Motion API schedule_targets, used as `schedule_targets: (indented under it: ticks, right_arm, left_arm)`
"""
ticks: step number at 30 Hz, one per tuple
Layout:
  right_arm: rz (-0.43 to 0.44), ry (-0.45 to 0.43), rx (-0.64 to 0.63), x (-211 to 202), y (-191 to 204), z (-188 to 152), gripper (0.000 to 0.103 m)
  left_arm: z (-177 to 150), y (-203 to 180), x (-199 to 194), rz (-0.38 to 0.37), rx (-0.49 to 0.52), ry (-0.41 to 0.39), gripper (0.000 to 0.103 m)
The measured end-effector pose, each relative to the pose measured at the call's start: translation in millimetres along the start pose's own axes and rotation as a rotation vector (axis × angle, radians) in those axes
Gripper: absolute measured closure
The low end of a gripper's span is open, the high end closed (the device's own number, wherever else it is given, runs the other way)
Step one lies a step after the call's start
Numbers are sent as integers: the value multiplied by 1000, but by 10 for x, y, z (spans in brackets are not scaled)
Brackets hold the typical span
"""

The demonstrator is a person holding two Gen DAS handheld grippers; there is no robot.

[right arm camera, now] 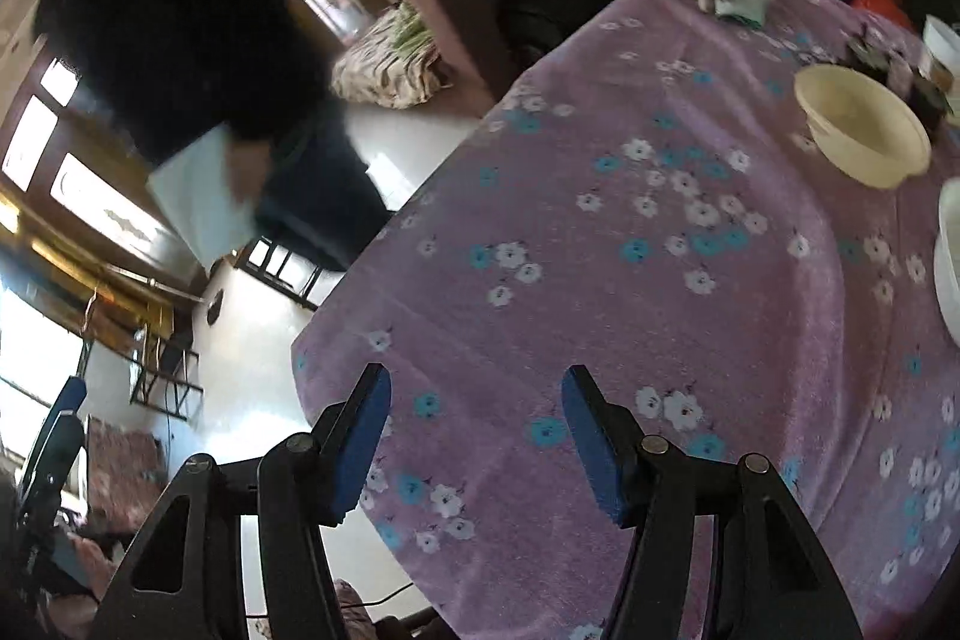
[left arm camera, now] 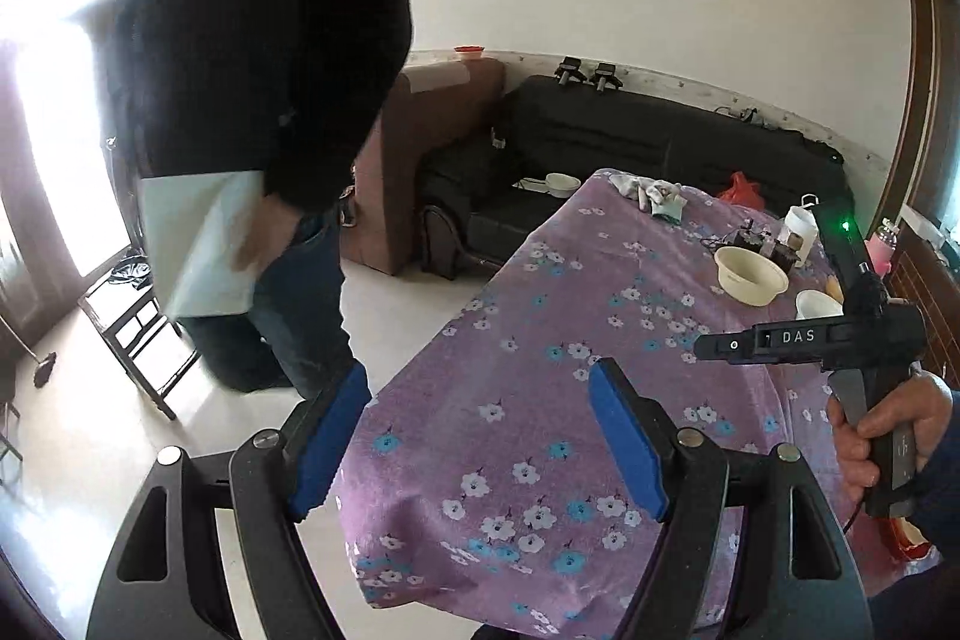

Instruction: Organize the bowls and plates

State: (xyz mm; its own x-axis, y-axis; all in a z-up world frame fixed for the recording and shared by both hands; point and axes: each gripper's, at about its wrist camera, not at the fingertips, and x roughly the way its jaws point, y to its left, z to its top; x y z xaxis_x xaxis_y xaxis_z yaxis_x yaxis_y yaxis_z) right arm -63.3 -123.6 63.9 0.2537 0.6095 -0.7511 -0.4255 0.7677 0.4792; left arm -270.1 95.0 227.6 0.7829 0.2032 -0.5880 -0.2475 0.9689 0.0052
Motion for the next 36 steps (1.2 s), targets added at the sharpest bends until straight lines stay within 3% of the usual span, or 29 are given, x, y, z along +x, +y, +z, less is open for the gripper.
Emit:
schedule_targets:
  ticks: [6,11,17,23,31,36]
  right_arm:
    - [22,-14,-10,-98,42,2,39]
    - [8,-26,5,-136,-71,-6,39]
    - [-14,-9,42,-96,-181,-42,39]
    - [11,-9,7,-89,-37,-73,39]
    - [25,-65,6,-266,-29,-159,39]
    - [-32,-121,111,-575,-512,-296,39]
  left_arm:
    - [4,-182,37,-10,28,24,27]
    - [27,-282,-37,-8,65,-3,27]
    - [-34,-272,-26,-3,53,28,27]
    - [-114,-324,-1,-9,74,64,27]
    - [-107,-681,133,-95,157,89,27]
    - [-121,-1128,341,-197,246,136,27]
